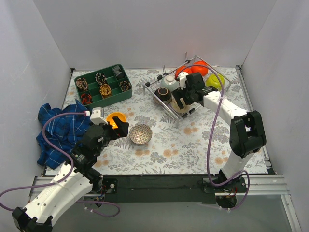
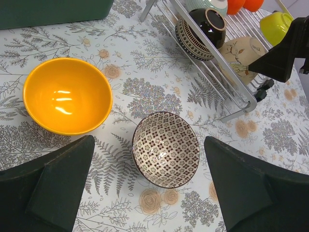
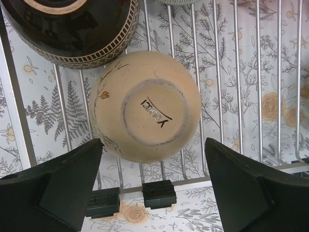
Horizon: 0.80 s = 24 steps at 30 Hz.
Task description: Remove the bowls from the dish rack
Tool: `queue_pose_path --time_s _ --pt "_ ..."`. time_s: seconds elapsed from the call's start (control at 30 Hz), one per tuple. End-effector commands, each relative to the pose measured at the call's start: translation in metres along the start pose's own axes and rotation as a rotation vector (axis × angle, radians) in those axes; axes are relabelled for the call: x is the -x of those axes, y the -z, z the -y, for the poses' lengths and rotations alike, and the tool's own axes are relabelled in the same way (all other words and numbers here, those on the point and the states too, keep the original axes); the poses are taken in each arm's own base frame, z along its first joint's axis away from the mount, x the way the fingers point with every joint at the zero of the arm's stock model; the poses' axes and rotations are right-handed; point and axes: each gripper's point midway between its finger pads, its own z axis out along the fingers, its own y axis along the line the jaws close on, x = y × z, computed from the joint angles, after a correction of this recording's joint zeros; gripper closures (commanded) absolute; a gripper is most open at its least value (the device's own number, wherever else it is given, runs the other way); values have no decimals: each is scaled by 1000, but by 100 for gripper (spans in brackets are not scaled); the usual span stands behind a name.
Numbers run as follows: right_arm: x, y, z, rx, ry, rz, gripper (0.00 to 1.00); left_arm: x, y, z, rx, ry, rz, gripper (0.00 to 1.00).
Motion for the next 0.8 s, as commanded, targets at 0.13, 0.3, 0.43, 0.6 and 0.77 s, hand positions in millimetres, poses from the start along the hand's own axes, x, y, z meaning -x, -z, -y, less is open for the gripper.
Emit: queue_pose_path --time_s 0.13,0.3,0.43,0.6,0.77 --pt "17 19 2 -84 117 44 3 -2 -1 -2 1 -16 1 2" --pt "20 15 -1 -70 92 46 1 0 0 0 -7 -13 8 2" --pt "20 9 -12 21 37 56 1 0 1 -1 -10 -12 8 2" --pt "13 0 -16 58 -9 40 1 1 1 0 -14 -13 10 2" --pt "2 -13 -18 93 -26 16 1 0 1 1 -19 -16 6 2"
